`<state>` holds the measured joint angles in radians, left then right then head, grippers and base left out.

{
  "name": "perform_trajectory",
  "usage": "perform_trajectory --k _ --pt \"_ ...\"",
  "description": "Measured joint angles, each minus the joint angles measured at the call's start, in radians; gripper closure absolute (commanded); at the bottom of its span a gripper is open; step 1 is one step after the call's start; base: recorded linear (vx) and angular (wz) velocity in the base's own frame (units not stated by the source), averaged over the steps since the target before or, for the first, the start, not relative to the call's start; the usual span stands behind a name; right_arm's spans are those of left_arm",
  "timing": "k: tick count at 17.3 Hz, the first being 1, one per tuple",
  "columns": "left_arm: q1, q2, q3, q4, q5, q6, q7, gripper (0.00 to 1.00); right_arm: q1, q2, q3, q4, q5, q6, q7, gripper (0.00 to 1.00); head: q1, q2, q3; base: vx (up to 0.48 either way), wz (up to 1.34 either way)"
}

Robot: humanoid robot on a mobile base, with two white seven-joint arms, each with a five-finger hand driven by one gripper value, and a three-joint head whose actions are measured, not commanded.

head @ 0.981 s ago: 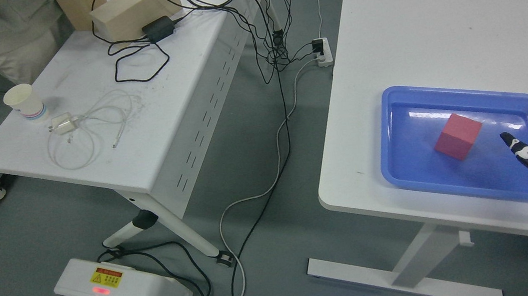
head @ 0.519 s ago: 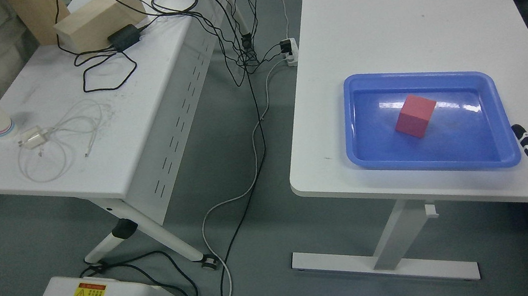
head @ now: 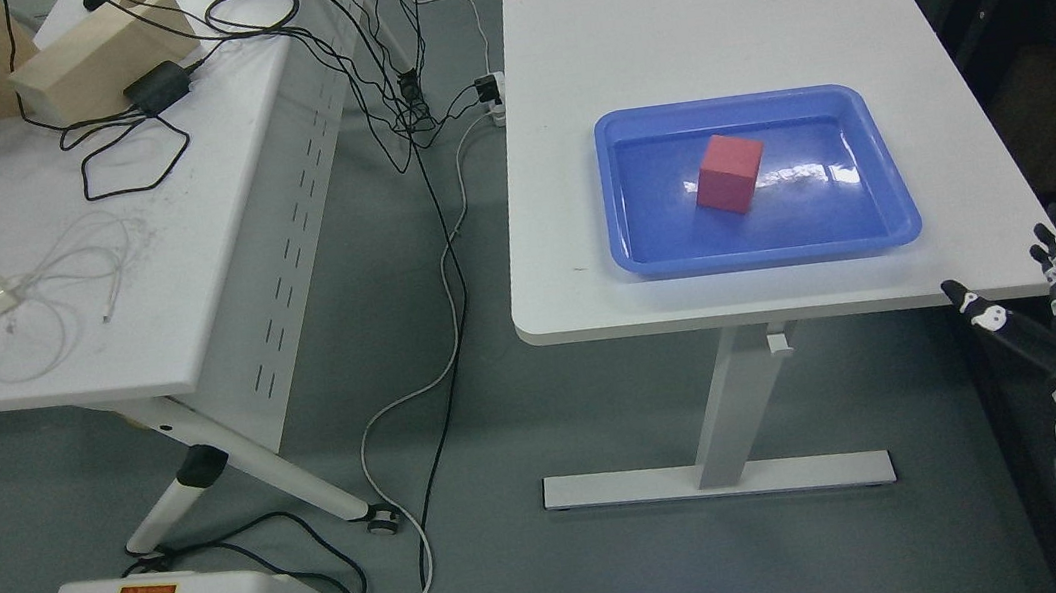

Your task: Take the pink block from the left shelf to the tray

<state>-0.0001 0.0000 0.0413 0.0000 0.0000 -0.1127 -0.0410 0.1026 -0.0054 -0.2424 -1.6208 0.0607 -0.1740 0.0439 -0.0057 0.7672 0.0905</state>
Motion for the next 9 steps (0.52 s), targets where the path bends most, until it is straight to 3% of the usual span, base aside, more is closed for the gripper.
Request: perform_trajectory --k 9 --pt "0.0 0.0 0.0 0.0 0.0 0.003 0.0 0.0 0.002 0.003 0.025 0.028 0.0 0.029 0.089 0.0 0.0 0.0 0.0 -0.125 0.0"
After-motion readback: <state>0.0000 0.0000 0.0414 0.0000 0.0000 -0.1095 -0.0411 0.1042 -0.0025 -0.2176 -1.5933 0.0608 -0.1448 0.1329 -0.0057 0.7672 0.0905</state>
